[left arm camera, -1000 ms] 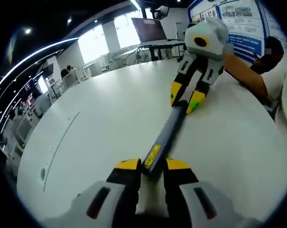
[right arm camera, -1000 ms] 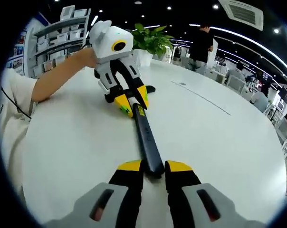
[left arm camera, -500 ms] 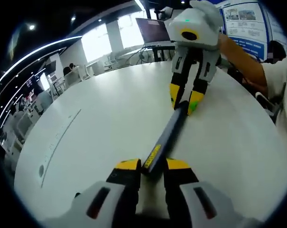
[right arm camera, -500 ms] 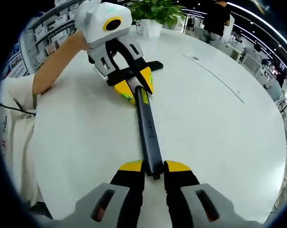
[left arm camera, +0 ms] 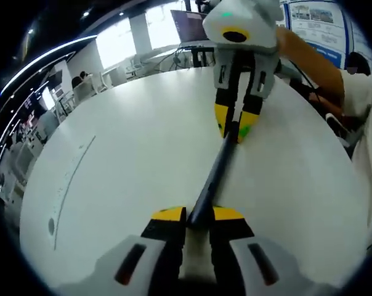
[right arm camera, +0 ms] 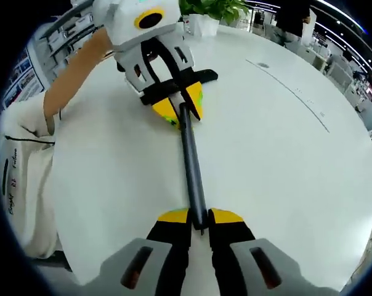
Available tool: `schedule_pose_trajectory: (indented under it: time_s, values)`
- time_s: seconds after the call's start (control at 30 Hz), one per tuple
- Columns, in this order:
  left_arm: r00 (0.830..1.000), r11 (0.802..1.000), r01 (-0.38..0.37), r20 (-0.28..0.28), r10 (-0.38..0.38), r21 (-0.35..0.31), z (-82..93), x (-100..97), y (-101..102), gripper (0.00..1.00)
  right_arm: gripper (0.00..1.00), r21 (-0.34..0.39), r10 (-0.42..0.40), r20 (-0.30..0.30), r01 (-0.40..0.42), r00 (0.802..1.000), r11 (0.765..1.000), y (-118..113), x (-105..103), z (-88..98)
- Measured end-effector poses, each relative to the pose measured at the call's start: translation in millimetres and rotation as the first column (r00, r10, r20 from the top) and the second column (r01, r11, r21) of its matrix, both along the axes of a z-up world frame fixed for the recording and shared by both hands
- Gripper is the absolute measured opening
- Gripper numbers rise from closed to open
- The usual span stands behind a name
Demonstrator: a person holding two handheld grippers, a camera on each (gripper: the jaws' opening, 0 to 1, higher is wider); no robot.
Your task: Pflip the remote and laser pointer to the front side, press the buttons, and align them neatly on the table
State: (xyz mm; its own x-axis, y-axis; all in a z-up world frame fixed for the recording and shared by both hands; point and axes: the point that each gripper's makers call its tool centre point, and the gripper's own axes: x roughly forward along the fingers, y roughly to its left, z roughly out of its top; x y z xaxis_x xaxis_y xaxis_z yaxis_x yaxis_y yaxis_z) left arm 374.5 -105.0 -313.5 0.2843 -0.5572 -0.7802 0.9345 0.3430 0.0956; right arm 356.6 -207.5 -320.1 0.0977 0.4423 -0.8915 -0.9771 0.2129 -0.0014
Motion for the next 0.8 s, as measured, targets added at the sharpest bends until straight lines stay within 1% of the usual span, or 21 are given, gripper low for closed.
schedule_pose_trajectory:
  time_s: [0.03,0.1,0.13,0.2,0.27,0.33,0.37,0.4,0.43,0.53,0.63,0.7,0.8]
  values:
    - [1.0,1.0,0.006,-0.015,-0.006,0.02,-0.7,-0.6,0.2,0.16,0.14,-0.008,-0.004,-0.01,0.004,1.0,1.0,0.7,3.3,-0.3]
    - [1.0,0.997,0.014,-0.024,-0.013,0.071,-1.6,1.3,0.0,0.16,0.14,-0.034,0.008,-0.018,-0.008,1.0,0.999,0.8,0.4,-0.9]
    - [0.999,0.995,0.005,-0.043,0.0,0.098,-2.4,1.1,0.1,0.16,0.14,-0.047,0.015,-0.02,-0.016,1.0,0.999,1.1,0.2,-1.1]
    - [0.998,0.985,0.026,-0.064,-0.016,0.171,-3.3,1.6,-0.3,0.16,0.14,-0.069,0.014,-0.028,-0.016,1.0,0.997,1.7,0.9,-1.4]
    - [0.994,0.972,0.023,-0.11,0.003,0.234,-4.6,0.2,0.0,0.16,0.14,-0.092,0.02,-0.034,-0.023,0.999,0.995,1.5,0.7,-1.9]
    - [0.99,0.959,0.04,-0.14,-0.001,0.279,-5.6,0.2,-1.4,0.16,0.14,-0.107,0.018,-0.041,-0.022,0.999,0.994,1.6,2.0,-2.2]
    - [0.988,0.954,0.036,-0.157,0.012,0.297,-6.0,0.6,-1.8,0.16,0.14,-0.114,0.022,-0.042,-0.026,0.999,0.993,1.2,2.0,-2.2]
    - [0.988,0.951,0.042,-0.156,0.007,0.307,-6.0,0.4,-2.3,0.15,0.14,-0.118,0.026,-0.042,-0.031,0.999,0.993,0.8,1.8,-2.3]
    - [0.988,0.94,0.085,-0.152,-0.036,0.331,-6.4,-0.5,-3.8,0.15,0.14,-0.123,0.025,-0.045,-0.03,0.999,0.992,1.1,2.2,-2.3]
    - [0.989,0.932,0.088,-0.142,-0.04,0.352,-6.5,-3.9,-5.0,0.15,0.14,-0.138,0.025,-0.044,-0.031,0.999,0.99,1.1,1.8,-2.6]
    - [0.988,0.93,0.084,-0.151,-0.032,0.357,-6.3,-3.0,-4.5,0.15,0.14,-0.157,0.041,-0.028,-0.045,0.999,0.987,1.8,1.4,-2.7]
    - [0.986,0.929,0.089,-0.161,-0.032,0.36,-6.3,-4.4,-3.6,0.15,0.14,-0.168,0.037,-0.025,-0.04,0.999,0.985,1.8,1.9,-2.7]
    - [0.987,0.943,0.071,-0.158,-0.02,0.325,-5.8,-5.3,-2.3,0.15,0.14,-0.182,0.04,-0.015,-0.042,0.999,0.982,1.6,1.5,-2.6]
